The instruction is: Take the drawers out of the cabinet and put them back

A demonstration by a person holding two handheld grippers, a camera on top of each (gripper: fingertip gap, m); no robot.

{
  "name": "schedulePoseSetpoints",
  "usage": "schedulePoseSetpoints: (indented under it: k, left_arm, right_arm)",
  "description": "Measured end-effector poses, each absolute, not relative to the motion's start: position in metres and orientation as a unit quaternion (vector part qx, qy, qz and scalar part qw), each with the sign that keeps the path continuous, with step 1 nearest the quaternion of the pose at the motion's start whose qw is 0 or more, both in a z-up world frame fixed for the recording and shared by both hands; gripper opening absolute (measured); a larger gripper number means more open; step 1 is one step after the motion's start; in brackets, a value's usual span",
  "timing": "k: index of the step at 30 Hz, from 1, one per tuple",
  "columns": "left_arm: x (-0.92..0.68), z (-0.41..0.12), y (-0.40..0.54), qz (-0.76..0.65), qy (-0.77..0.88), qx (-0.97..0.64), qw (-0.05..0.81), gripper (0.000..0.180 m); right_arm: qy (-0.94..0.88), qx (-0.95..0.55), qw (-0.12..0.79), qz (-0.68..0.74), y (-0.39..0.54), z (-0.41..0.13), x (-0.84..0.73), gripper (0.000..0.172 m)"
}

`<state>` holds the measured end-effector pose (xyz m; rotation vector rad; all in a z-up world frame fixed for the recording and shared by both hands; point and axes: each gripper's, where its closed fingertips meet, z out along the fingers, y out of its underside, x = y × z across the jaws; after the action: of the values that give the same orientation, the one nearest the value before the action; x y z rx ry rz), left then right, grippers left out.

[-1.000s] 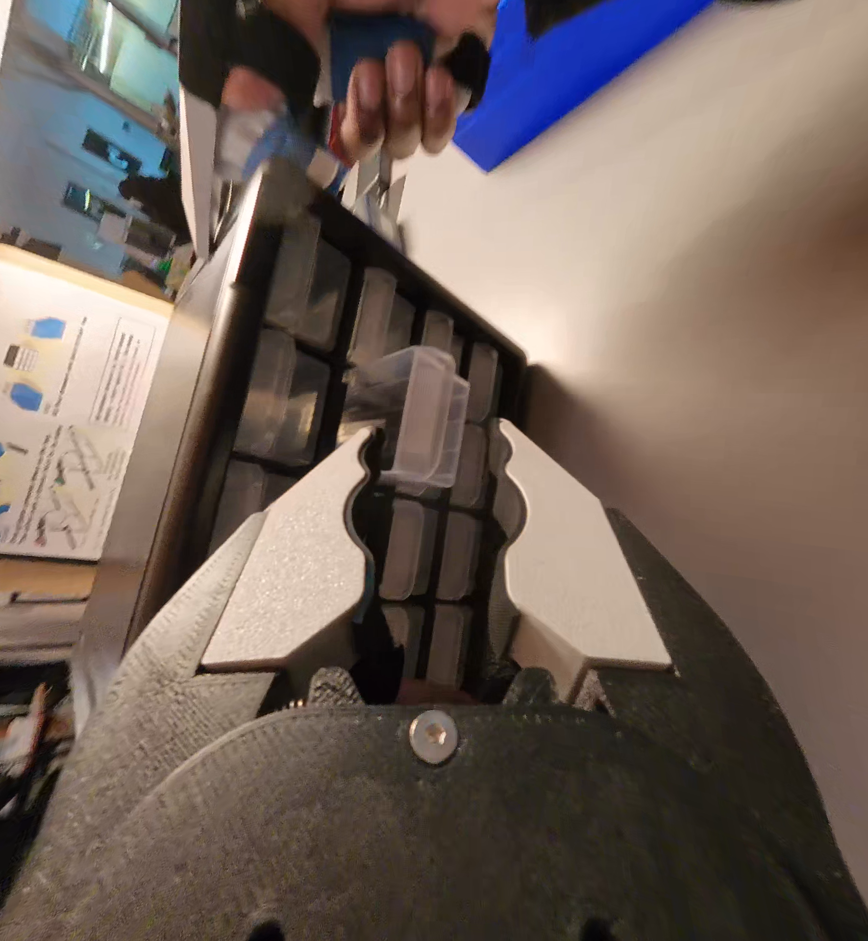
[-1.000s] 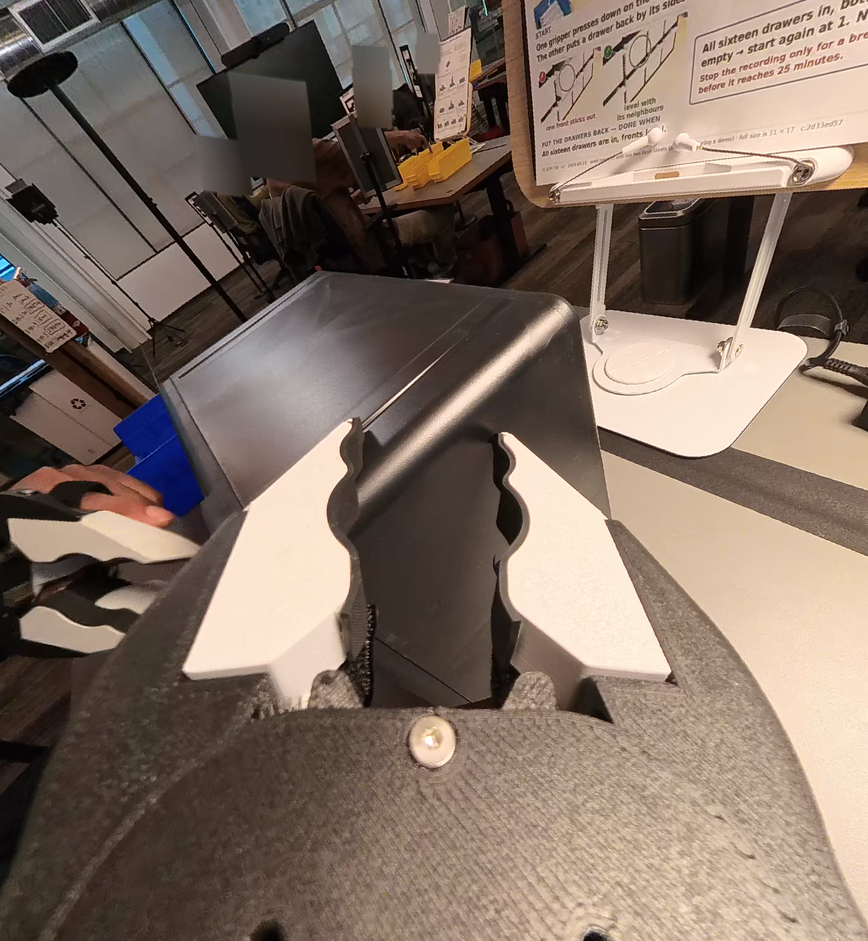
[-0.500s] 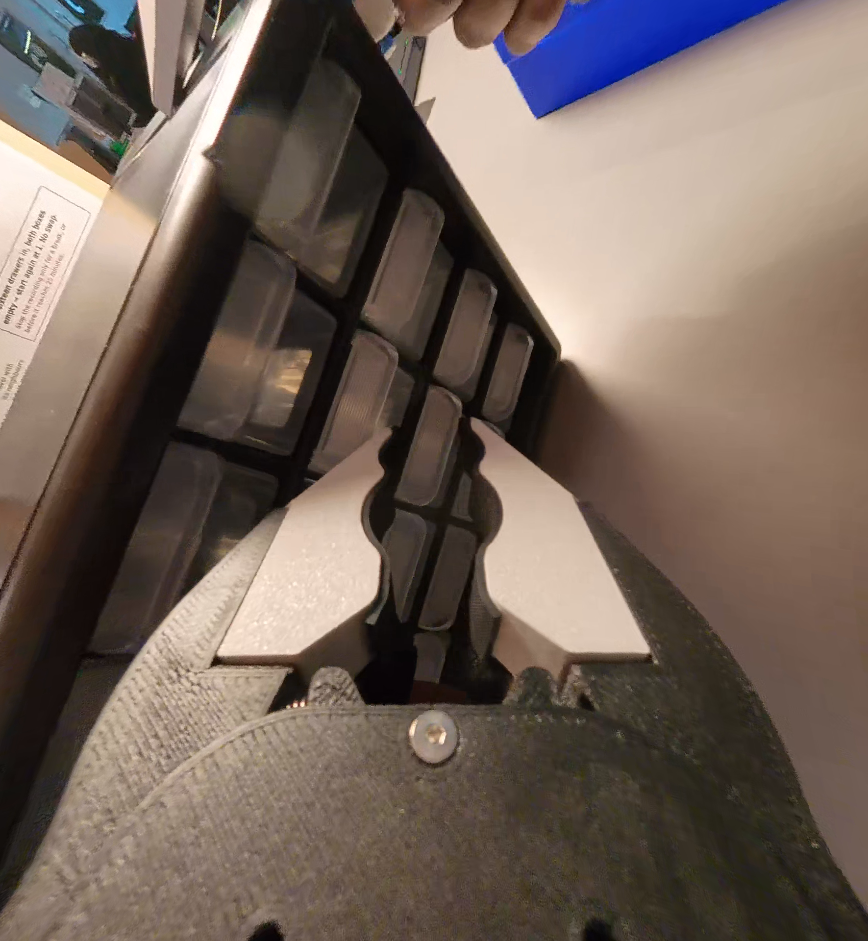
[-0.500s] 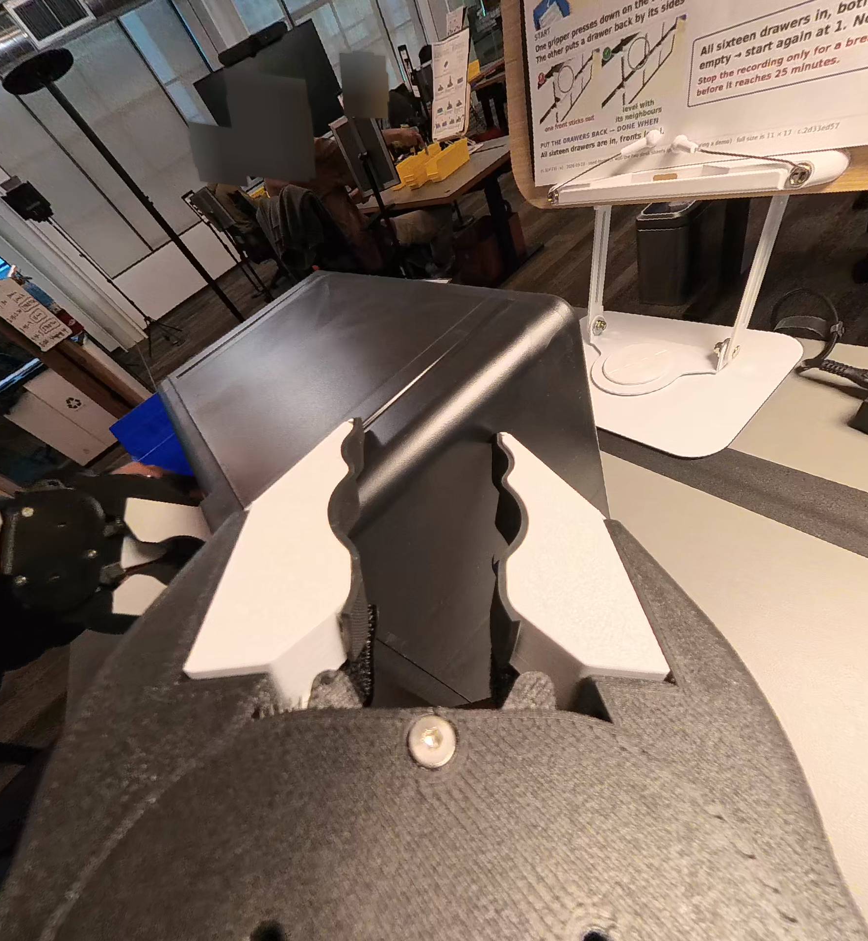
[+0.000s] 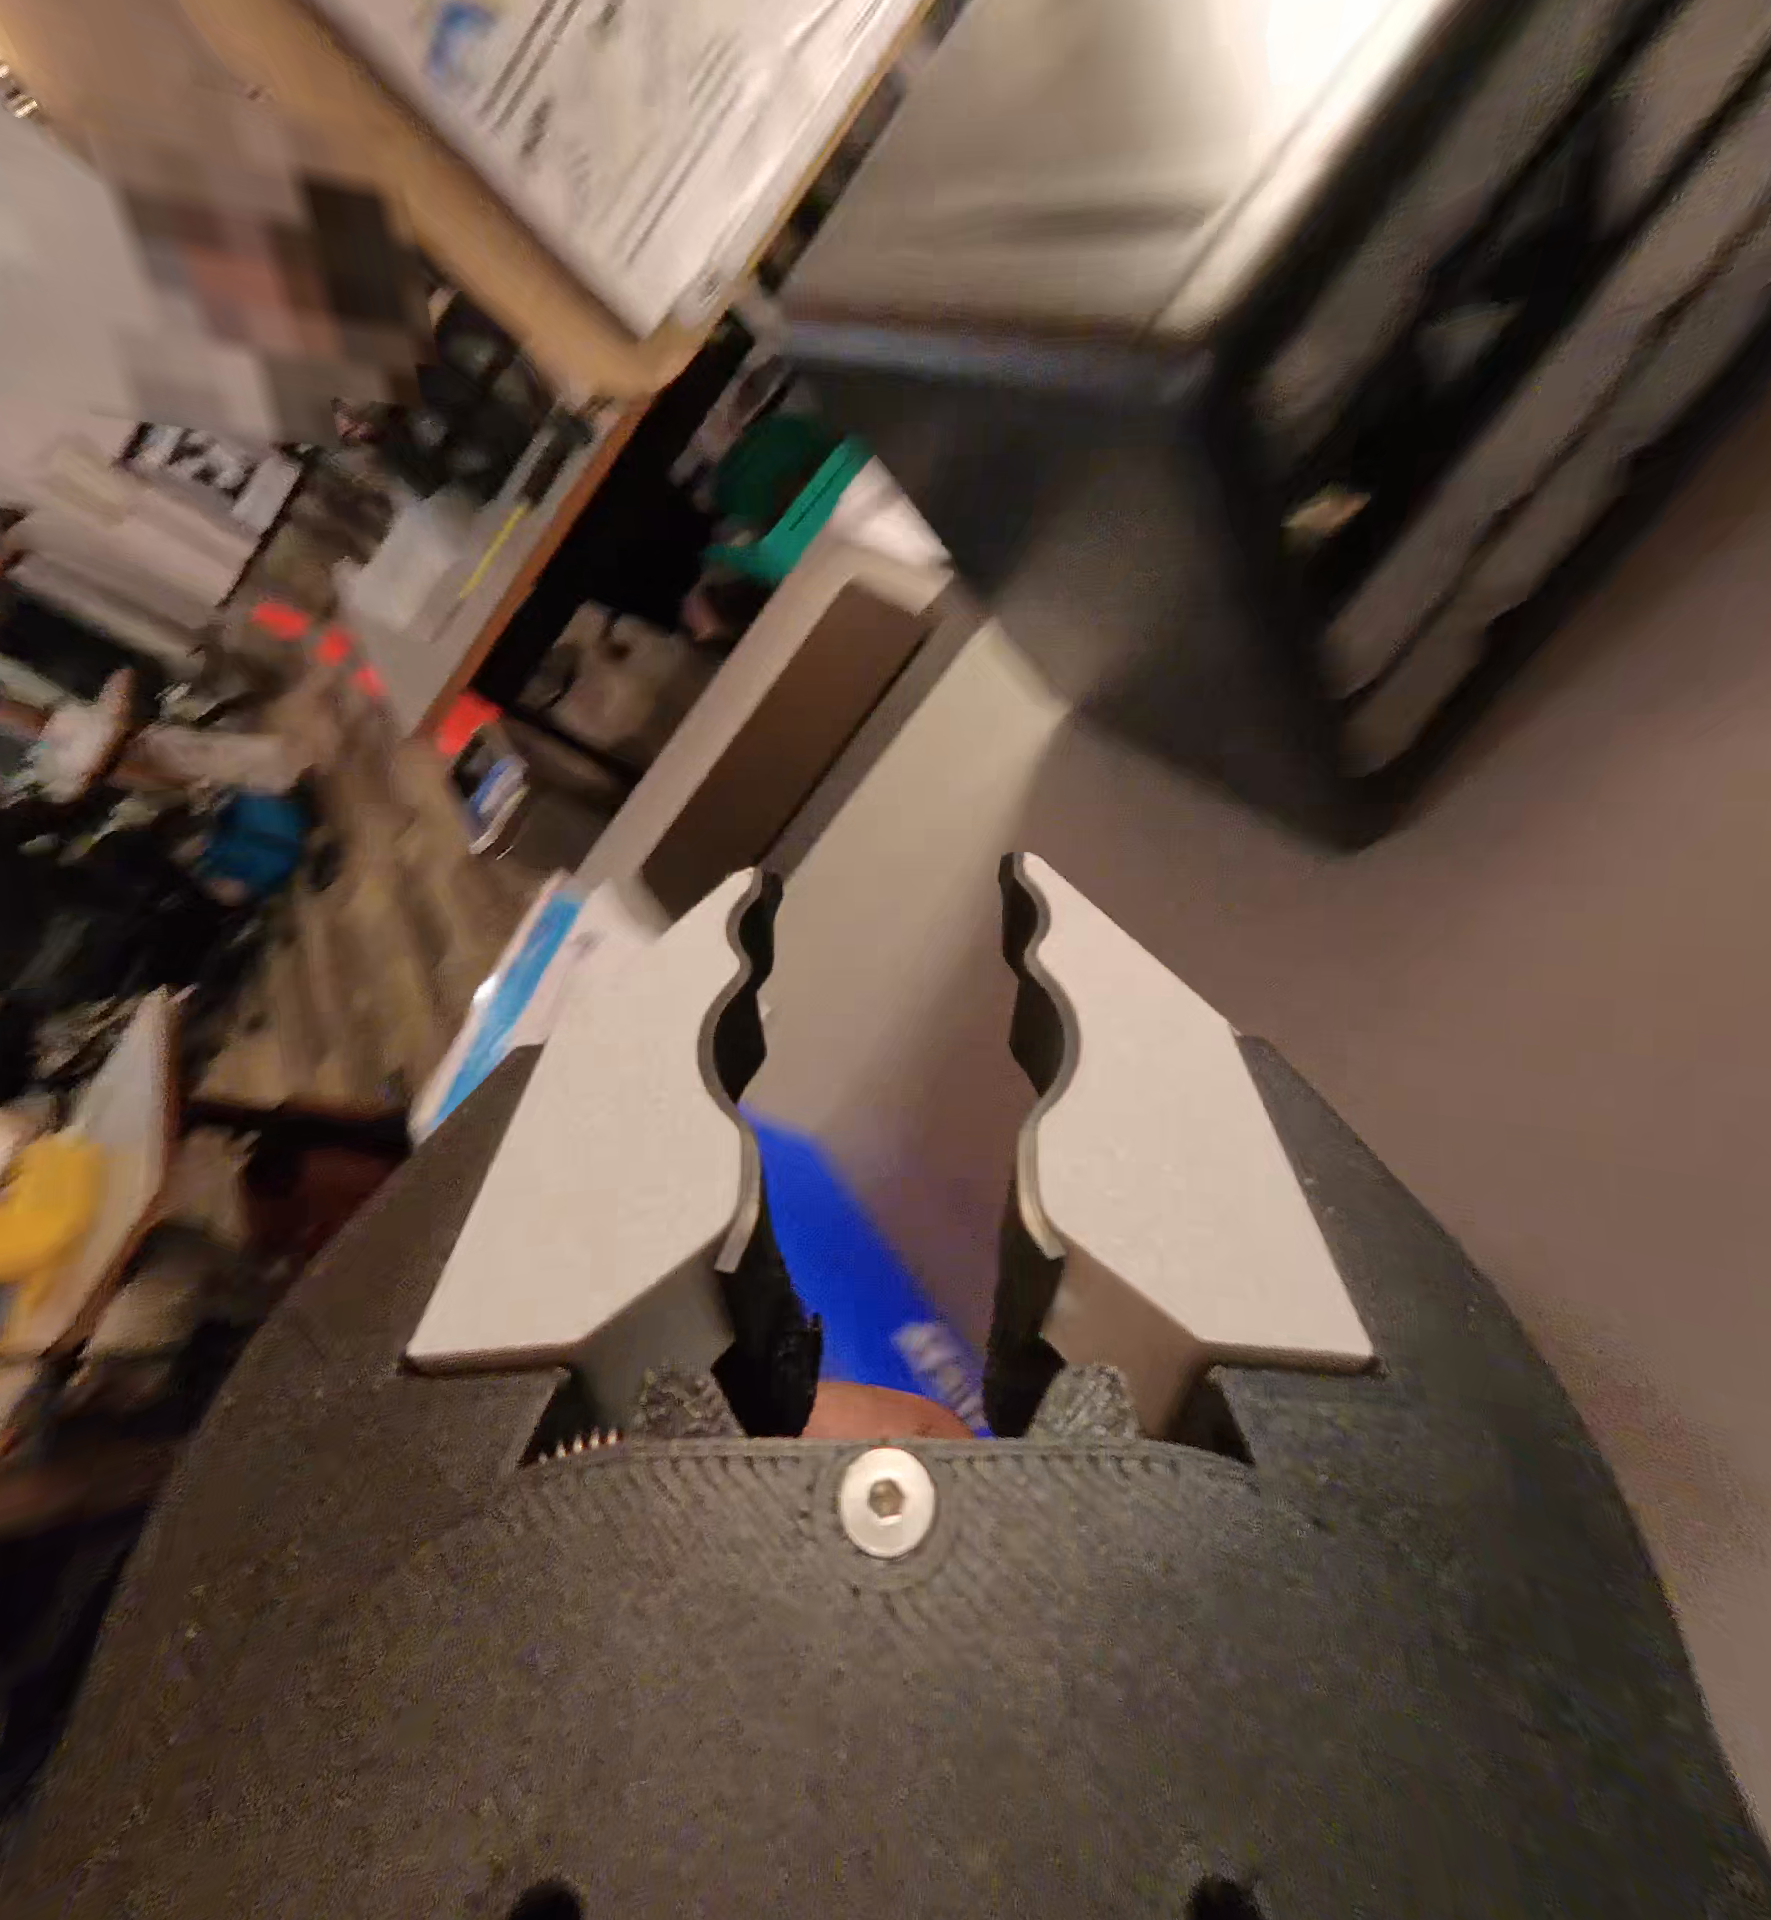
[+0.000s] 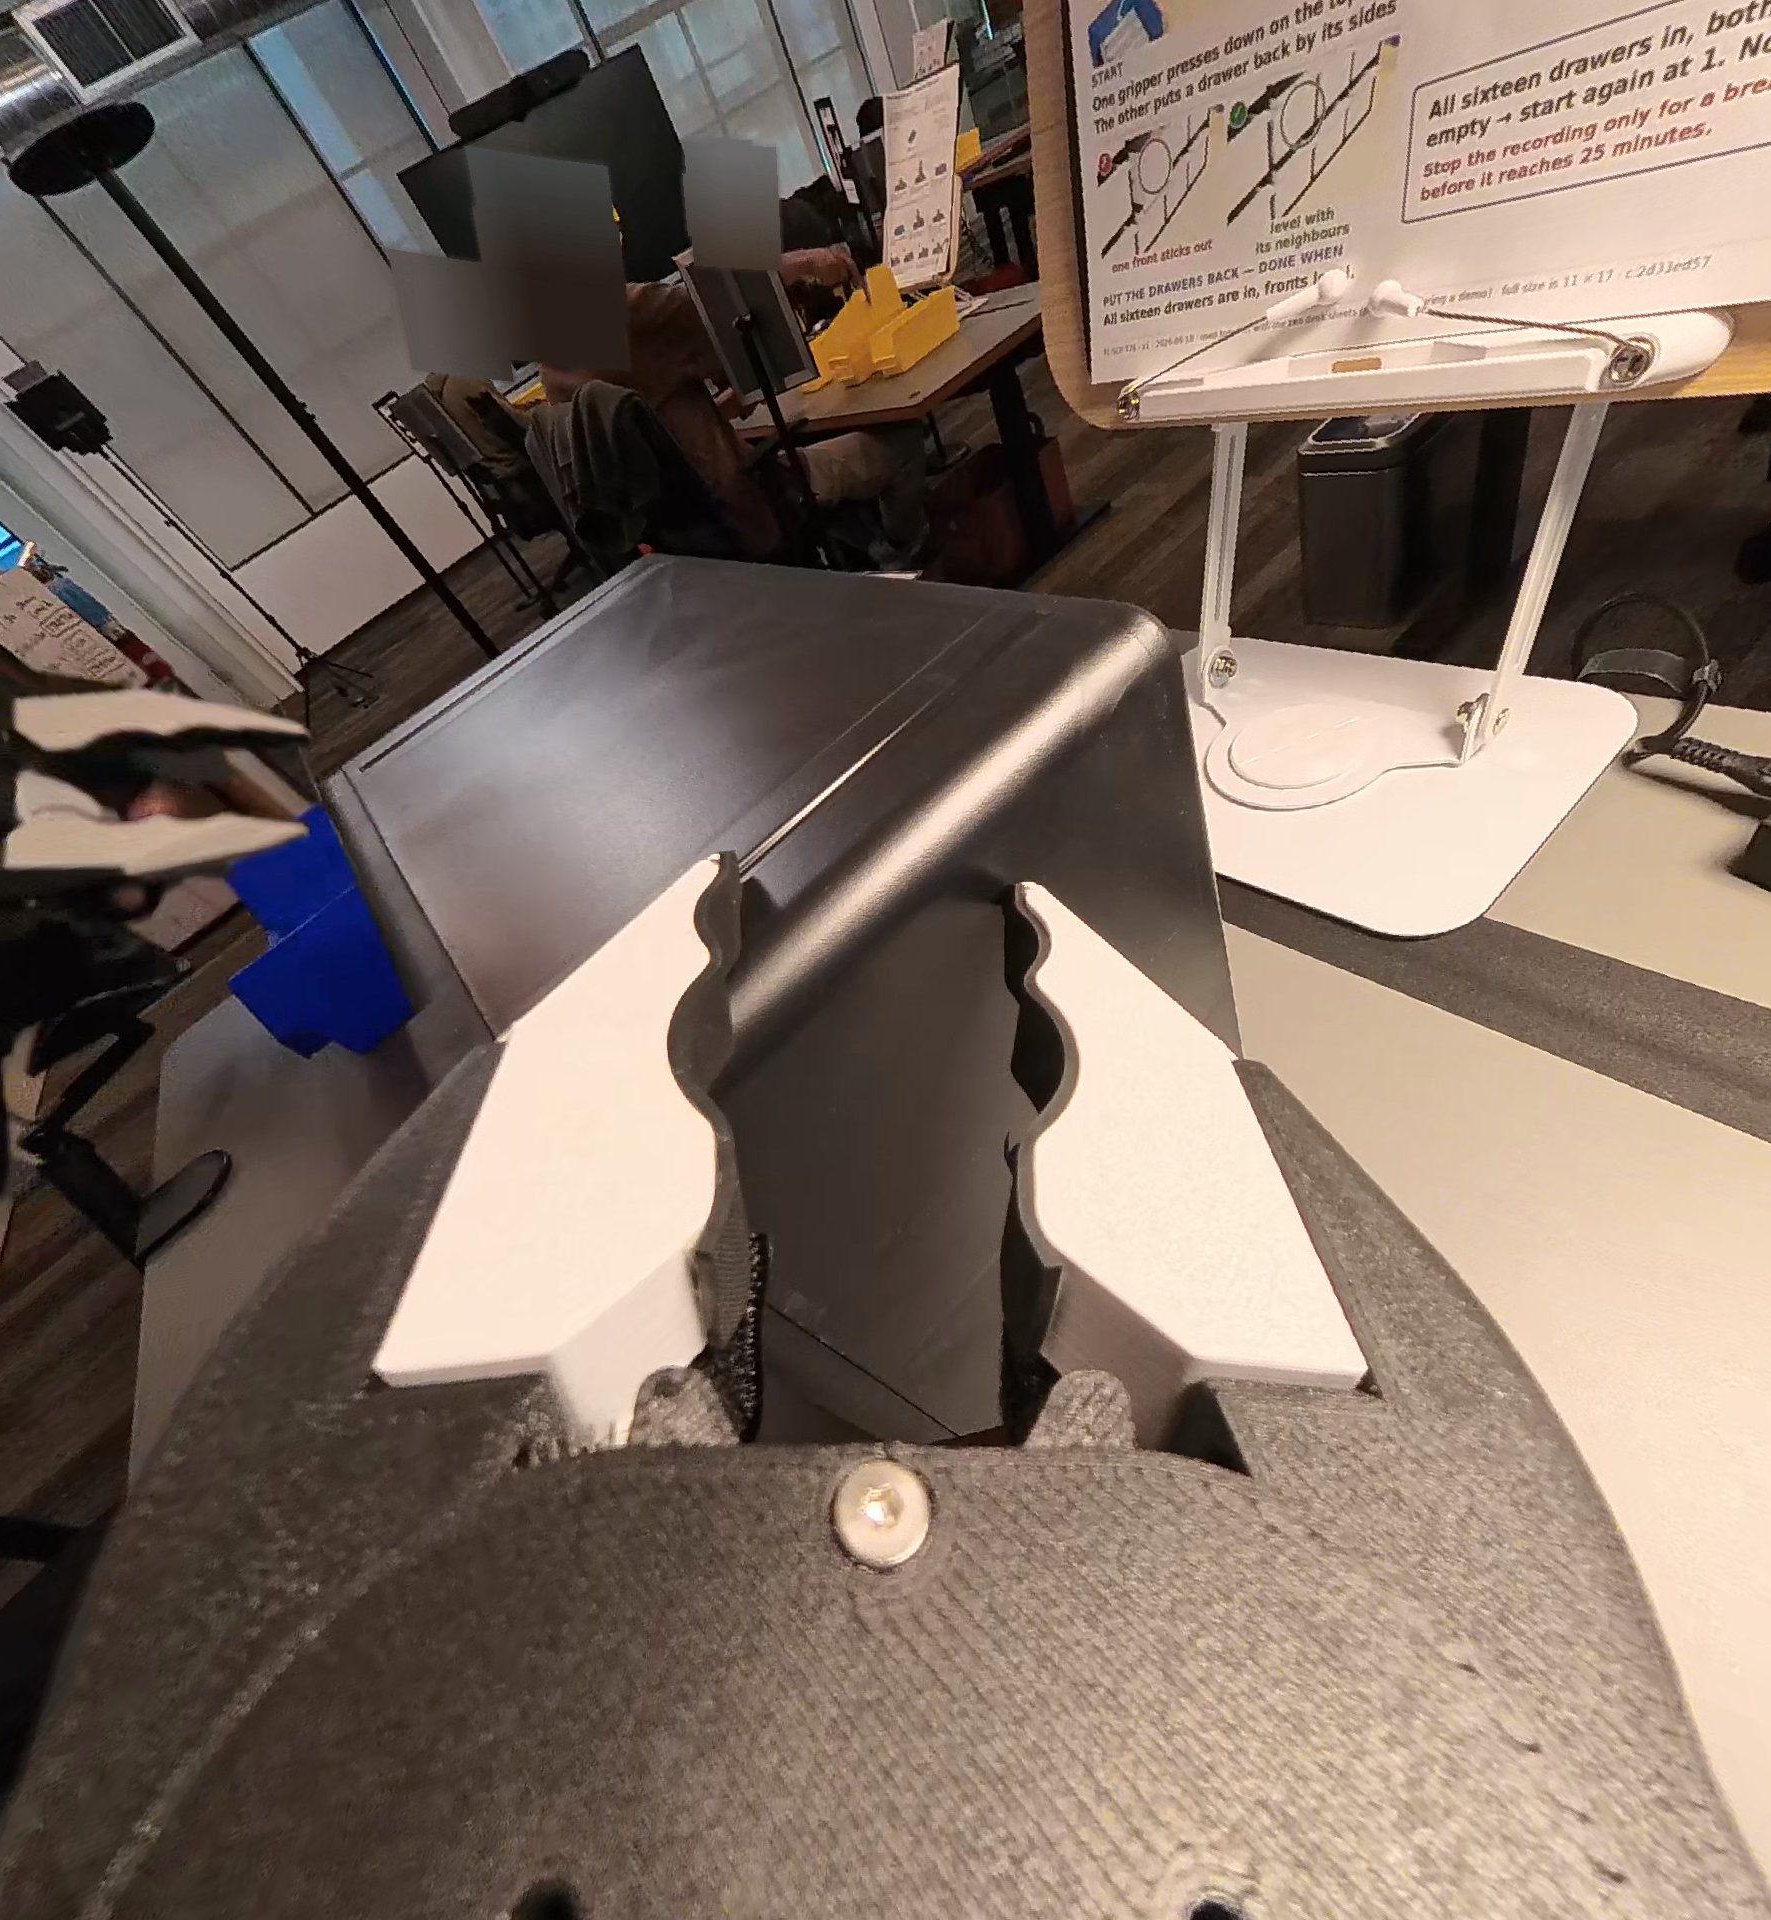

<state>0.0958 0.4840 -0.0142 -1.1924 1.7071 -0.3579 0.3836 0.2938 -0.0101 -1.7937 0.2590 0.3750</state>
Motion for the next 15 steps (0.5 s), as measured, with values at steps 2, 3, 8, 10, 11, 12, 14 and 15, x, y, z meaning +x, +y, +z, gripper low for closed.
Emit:
schedulePoseSetpoints:
  k: [2, 3, 8, 10, 11, 12, 14, 15]
  left_arm:
    - [0.068, -0.015, 0.535, -0.095, 0.697, -0.514, 0.491, 0.044]
    - [0.053, -0.025, 0.557, -0.072, 0.702, -0.528, 0.472, 0.046]
    - [-0.019, -0.113, 0.647, 0.025, 0.728, -0.596, 0.338, 0.056]
    - [-0.032, -0.144, 0.659, 0.032, 0.738, -0.605, 0.297, 0.057]
    - [-0.036, -0.157, 0.661, 0.035, 0.747, -0.602, 0.281, 0.057]
    - [-0.039, -0.168, 0.663, 0.04, 0.755, -0.598, 0.267, 0.058]
    - [-0.041, -0.183, 0.669, 0.049, 0.763, -0.594, 0.249, 0.057]
    - [-0.041, -0.188, 0.672, 0.053, 0.765, -0.594, 0.244, 0.055]
  right_arm:
    - [0.112, -0.774, 0.602, 0.162, 0.294, -0.01, 0.384, 0.055]
    - [0.112, -0.774, 0.602, 0.162, 0.294, -0.01, 0.384, 0.054]
    - [0.111, -0.774, 0.602, 0.159, 0.294, -0.01, 0.384, 0.054]
    - [0.11, -0.775, 0.602, 0.159, 0.294, -0.01, 0.384, 0.054]
    - [0.11, -0.775, 0.602, 0.158, 0.294, -0.01, 0.384, 0.054]
    - [0.109, -0.776, 0.602, 0.156, 0.294, -0.01, 0.384, 0.054]
    - [0.107, -0.778, 0.601, 0.148, 0.293, -0.009, 0.384, 0.053]
    - [0.106, -0.778, 0.601, 0.147, 0.293, -0.009, 0.384, 0.053]
